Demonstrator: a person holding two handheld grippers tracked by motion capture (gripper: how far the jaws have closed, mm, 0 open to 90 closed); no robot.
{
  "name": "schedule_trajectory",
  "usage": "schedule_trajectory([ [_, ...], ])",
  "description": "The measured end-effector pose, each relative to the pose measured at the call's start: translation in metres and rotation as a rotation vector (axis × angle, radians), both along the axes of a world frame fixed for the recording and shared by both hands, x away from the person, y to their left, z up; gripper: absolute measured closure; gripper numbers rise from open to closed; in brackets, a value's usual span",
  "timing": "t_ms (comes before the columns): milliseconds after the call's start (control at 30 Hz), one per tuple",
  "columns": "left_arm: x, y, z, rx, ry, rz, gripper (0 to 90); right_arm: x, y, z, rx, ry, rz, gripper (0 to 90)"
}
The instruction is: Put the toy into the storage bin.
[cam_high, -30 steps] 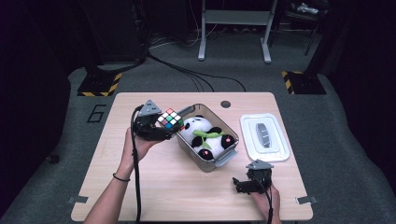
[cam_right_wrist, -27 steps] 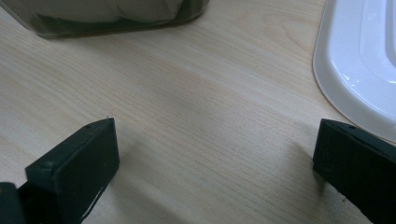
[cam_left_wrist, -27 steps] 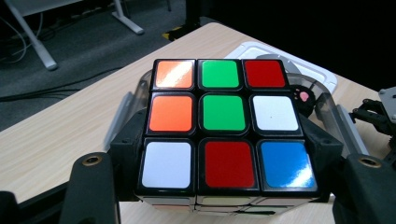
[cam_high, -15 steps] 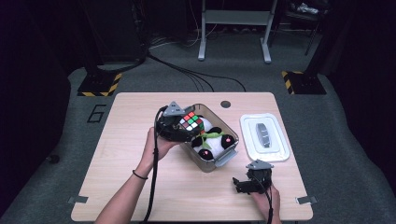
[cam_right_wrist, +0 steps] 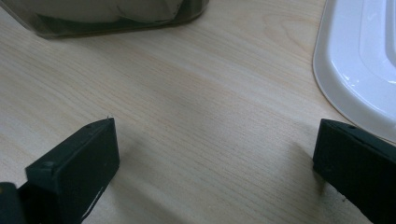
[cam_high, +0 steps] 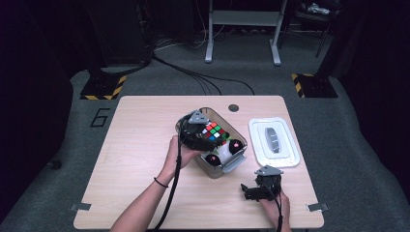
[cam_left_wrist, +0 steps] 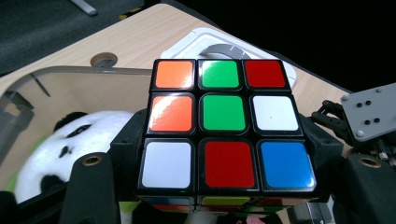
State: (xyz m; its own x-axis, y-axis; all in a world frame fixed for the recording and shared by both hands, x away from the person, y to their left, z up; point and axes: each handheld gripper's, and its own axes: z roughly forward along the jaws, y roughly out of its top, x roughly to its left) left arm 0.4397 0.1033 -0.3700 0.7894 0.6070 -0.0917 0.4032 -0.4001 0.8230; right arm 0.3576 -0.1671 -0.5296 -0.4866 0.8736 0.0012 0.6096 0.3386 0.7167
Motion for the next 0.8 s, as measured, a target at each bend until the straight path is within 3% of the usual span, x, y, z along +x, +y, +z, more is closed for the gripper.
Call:
schedule_trajectory([
  [433,0.0,-0.018,-0.021,0.006,0.044,-0.024,34.0,0.0,0.0,0.0,0.0,0.0,0.0,0.0],
  [800,-0.005,-0.03,-0.032,0.038,0.04,-0.033,33.9,0.0,0.0,0.0,0.0,-0.001,0.0,0.0],
])
